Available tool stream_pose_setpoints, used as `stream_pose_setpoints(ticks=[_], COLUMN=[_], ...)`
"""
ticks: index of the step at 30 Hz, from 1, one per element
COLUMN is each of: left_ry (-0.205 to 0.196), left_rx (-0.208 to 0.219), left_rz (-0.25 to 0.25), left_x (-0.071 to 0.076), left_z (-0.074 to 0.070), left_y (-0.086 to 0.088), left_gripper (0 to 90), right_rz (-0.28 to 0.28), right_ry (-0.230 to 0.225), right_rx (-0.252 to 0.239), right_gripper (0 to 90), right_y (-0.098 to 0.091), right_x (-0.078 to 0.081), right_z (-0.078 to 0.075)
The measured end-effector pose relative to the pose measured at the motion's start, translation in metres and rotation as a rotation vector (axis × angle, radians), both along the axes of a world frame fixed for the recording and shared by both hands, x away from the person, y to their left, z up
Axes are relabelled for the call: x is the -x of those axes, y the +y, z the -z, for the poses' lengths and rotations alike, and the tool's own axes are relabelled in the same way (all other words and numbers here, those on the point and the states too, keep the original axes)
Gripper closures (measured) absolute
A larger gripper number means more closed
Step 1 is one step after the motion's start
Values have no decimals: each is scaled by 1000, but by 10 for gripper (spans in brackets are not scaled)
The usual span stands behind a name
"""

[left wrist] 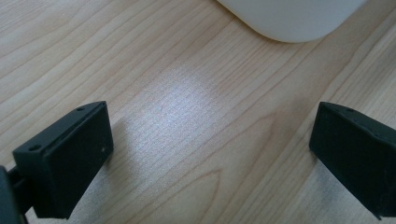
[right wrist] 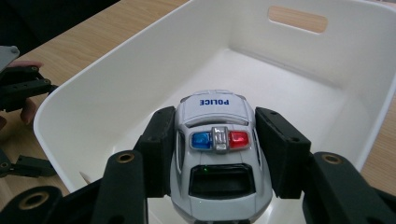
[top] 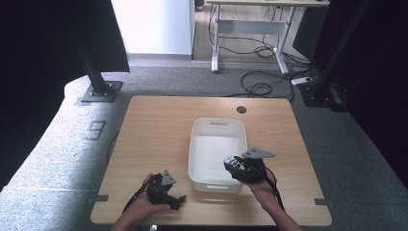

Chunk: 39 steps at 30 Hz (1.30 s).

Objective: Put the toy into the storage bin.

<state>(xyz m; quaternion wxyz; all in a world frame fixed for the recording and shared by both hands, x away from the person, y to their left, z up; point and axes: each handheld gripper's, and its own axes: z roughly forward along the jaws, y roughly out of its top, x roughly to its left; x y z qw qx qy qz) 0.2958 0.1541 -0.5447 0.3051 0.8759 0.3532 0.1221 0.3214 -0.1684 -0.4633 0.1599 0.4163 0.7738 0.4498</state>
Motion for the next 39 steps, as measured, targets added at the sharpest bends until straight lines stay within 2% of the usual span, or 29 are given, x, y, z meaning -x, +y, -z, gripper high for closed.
stream_pose_setpoints(ticks=[39], left_ry=[-1], left_rx=[2], left_rz=[3], left_x=[0], left_z=[0], left_y=[0], left_gripper=[0], right_rz=[-58], right_ry=[17], right_rx=[16], right_gripper=[502], right_y=[19], right_x=[6], right_z=[8])
